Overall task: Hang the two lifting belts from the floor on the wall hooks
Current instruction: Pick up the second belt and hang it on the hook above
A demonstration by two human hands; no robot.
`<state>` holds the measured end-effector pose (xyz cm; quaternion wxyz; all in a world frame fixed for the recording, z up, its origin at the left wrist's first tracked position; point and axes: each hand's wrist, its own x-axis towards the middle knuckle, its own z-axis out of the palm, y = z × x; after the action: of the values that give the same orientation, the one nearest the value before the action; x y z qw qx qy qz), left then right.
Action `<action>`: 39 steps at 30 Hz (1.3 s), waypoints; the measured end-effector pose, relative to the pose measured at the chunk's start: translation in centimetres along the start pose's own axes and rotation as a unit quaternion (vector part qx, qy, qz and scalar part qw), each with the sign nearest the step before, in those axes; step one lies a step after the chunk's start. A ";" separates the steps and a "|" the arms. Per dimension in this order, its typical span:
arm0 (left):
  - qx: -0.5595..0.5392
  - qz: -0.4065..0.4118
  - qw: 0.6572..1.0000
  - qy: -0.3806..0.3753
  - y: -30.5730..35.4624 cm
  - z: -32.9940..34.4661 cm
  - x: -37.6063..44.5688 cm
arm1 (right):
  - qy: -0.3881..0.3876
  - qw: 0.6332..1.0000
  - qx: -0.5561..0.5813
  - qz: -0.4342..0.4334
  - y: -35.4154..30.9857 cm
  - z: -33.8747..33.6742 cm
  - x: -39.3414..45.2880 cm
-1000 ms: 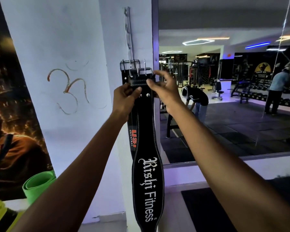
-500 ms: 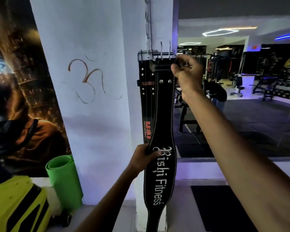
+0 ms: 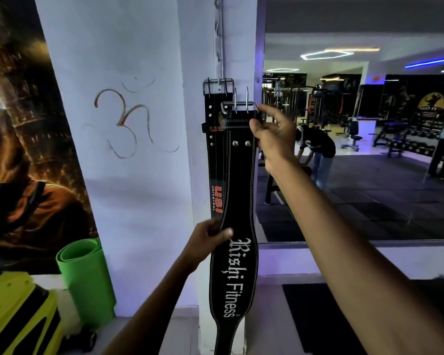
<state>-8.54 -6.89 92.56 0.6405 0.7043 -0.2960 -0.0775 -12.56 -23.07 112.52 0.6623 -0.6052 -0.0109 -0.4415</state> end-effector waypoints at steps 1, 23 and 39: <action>-0.028 0.022 0.999 0.037 1.8 -0.1 0.5 | 0.000 1.000 0.007 0.007 0.2 -0.1 -0.1; 0.124 0.248 0.949 0.153 15.7 -0.3 8.2 | -0.159 0.976 -0.146 0.021 -0.3 -3.1 -1.0; -0.004 0.206 0.960 0.187 14.5 3.6 9.7 | -0.101 0.983 -0.094 -0.122 4.0 -5.8 2.8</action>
<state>-7.05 -15.03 108.34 0.6897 0.6273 -0.3091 0.1880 -11.44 -29.83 109.32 0.5390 -0.7006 -0.1097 -0.4545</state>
